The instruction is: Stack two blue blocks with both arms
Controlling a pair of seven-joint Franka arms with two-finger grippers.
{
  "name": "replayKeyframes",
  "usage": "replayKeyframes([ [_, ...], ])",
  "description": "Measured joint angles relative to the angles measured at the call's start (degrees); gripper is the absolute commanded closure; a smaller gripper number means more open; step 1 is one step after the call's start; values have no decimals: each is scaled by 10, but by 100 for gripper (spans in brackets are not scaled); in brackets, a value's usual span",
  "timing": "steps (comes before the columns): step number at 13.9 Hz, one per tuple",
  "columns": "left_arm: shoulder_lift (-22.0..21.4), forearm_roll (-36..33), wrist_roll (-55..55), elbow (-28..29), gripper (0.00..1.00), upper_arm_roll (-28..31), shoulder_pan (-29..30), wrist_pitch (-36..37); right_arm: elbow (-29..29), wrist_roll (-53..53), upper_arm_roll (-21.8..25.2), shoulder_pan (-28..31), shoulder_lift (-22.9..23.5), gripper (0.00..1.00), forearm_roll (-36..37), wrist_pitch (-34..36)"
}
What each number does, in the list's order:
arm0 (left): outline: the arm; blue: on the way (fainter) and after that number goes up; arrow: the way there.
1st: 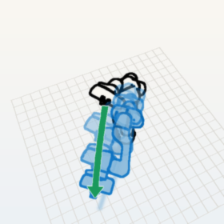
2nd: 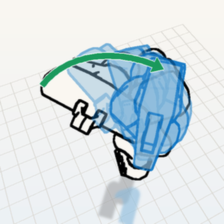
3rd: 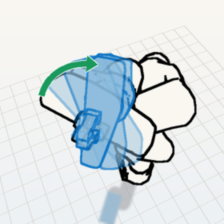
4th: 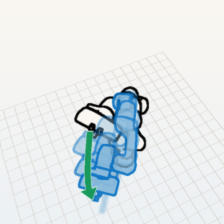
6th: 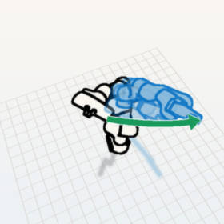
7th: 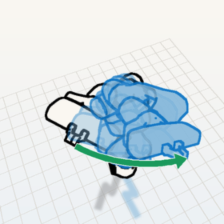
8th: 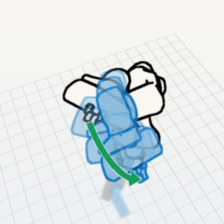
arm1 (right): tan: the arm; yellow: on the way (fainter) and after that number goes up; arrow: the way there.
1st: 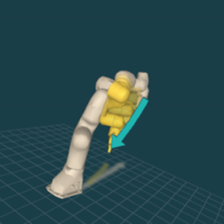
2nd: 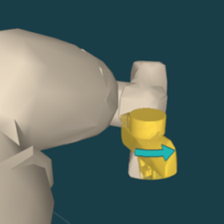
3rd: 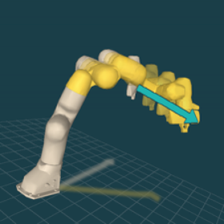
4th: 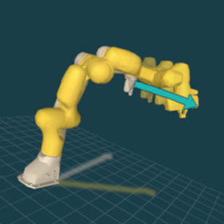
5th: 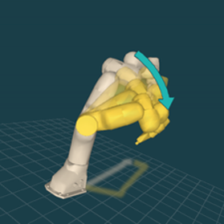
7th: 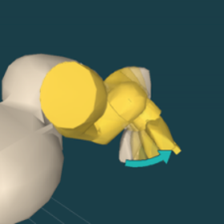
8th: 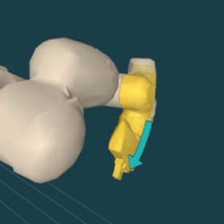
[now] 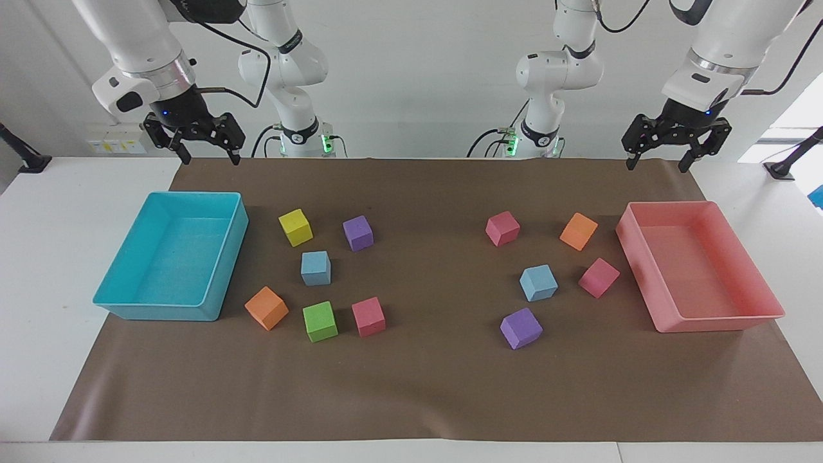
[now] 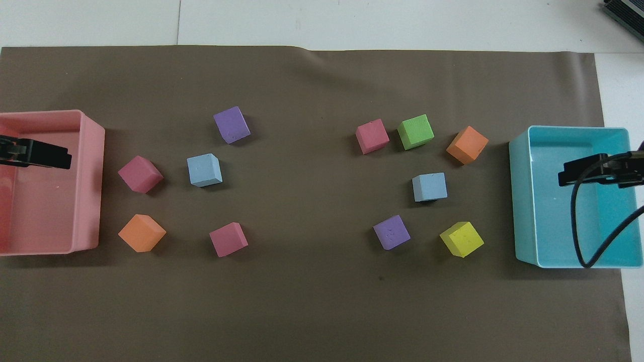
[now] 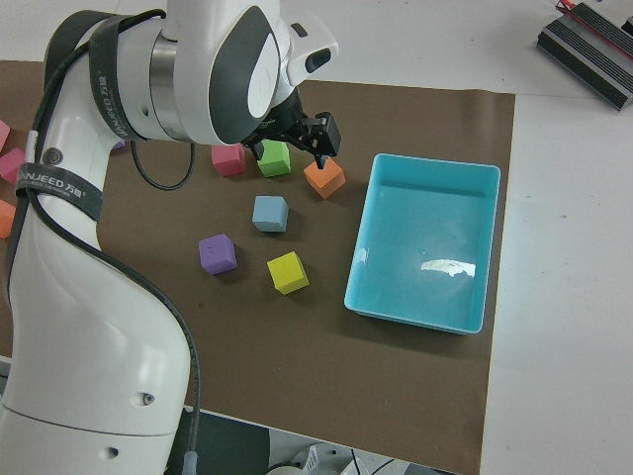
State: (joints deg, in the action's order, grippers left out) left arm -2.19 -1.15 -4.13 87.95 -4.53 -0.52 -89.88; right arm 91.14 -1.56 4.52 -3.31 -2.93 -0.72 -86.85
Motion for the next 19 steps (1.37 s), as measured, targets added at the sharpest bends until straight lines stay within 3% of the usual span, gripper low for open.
replayKeyframes([
  [6, 0, 0, 0, 0, 0, 0, 0, 0, 4, 2, -5, -5, -2, 0, -2, -6],
  [12, 0, 0, 0, 0, 0, 0, 0, 0, 95, 1, -13, -73, 19, 0, -2, -139],
  [19, 0, 0, 0, 0, 0, 0, 0, 0, 166, -4, -13, -96, 72, 0, -2, -254],
])
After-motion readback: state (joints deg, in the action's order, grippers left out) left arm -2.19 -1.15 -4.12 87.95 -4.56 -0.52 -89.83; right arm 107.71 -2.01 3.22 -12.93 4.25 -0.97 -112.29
